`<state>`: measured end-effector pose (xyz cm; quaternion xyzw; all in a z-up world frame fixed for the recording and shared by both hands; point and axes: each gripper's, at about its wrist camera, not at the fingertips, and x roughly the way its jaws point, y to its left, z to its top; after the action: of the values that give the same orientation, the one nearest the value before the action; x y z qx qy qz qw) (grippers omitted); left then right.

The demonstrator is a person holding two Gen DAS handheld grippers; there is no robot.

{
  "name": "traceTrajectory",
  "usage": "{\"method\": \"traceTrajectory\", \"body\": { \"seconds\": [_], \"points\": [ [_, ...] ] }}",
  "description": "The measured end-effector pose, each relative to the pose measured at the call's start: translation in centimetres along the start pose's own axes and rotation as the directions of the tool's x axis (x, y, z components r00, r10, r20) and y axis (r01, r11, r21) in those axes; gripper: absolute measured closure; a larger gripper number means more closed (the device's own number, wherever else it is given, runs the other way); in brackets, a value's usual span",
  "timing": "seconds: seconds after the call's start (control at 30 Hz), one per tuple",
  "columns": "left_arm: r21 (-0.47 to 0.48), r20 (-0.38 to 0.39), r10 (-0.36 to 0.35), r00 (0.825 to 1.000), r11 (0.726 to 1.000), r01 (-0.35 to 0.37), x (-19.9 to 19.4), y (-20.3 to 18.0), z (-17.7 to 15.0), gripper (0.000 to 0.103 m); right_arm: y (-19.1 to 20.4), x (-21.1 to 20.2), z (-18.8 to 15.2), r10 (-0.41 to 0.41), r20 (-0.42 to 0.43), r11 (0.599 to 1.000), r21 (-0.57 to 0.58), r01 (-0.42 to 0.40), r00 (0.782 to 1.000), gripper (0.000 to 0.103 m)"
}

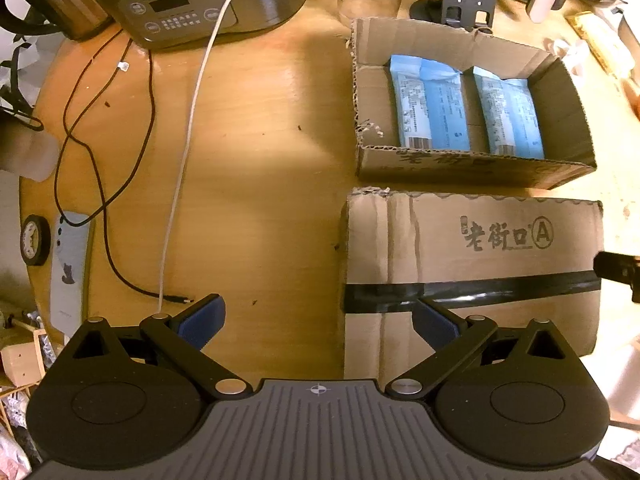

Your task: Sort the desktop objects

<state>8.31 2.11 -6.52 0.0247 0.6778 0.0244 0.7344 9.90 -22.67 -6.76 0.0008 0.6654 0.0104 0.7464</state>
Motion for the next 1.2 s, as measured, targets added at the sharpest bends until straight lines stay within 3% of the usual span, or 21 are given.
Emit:
{"method": "traceTrajectory", "body": {
  "seconds": [0.7,0.93,1.2],
  "points": [
    [-0.003,-0.006,0.000,1.000,1.000,0.000,0.3,-0.2,0.0,0.000,0.1,0.6,-1.0,0.014,-0.026,1.000,-0.009,-0.015,1.000,0.000],
    [-0.019,-0.017,-0.075,0.997,0.997,0.074,0.9,0.5,0.1,0.000,-0.4,0.9,-1.0,0.071,-0.030,0.997,-0.005,-0.071,0.997,0.000],
    [-0.037,-0.019,-0.172,0.985,0.985,0.171,2.2,2.3,0.0,0.000,-2.3,2.1,-1.0,0.196,-0.041,0.980,0.031,-0.195,0.980,0.000]
  ]
}}
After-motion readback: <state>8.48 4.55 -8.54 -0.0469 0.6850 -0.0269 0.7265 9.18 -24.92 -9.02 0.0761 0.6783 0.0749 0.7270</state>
